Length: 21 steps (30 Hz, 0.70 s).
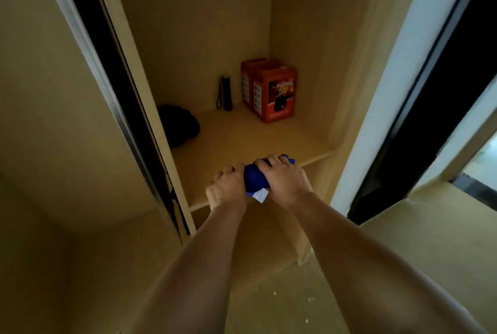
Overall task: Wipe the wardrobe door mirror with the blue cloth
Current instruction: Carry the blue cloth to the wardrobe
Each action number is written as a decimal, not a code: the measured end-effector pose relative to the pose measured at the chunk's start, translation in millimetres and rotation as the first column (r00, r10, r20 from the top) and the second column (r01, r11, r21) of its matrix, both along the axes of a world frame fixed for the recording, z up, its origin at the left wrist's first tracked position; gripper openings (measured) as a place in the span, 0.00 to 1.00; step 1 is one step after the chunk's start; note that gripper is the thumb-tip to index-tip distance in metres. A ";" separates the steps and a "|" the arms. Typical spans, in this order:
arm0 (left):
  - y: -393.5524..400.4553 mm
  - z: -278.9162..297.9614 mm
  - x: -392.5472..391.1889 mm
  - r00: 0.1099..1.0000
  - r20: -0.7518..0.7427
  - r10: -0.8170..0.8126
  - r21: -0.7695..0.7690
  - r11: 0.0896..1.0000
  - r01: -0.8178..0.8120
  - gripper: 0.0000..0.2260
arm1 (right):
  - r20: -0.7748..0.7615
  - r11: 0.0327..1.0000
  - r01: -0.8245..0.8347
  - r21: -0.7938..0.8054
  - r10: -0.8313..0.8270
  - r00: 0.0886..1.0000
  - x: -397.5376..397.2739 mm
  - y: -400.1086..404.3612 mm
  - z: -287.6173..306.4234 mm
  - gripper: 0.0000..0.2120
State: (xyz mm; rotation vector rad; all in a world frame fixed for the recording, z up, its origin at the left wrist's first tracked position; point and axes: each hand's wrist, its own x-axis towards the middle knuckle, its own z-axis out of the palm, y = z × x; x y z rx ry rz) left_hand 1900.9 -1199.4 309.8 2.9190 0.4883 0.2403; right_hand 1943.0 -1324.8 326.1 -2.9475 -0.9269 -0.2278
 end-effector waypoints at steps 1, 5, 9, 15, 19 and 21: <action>5.1 2.0 7.0 1.000 0.014 0.008 0.003 1.000 -0.009 0.24 | 0.011 1.000 -0.006 0.001 0.005 1.000 7.7 5.7 2.3 0.27; 29.2 7.8 33.8 0.996 0.079 0.030 0.010 0.999 -0.031 0.28 | 0.056 0.999 -0.022 0.028 0.021 0.998 36.1 29.4 9.4 0.29; 53.9 9.8 56.9 0.986 0.150 0.075 -0.027 0.997 -0.072 0.34 | 0.112 0.998 -0.027 0.052 0.021 0.994 63.5 57.1 10.4 0.27; 72.8 -8.0 82.9 0.978 0.013 0.207 -0.148 0.968 -0.203 0.30 | 0.011 0.984 0.120 -0.132 -0.119 0.993 98.3 92.0 -16.5 0.22; 74.8 -37.2 85.4 0.968 -0.187 0.170 -0.135 0.971 -0.196 0.27 | -0.120 0.936 0.134 -0.326 -0.182 0.976 103.3 97.7 -47.0 0.20; 73.9 -53.2 81.8 0.969 -0.236 0.081 -0.105 0.989 -0.108 0.34 | -0.170 0.951 0.121 -0.286 -0.174 0.970 104.3 97.5 -57.9 0.20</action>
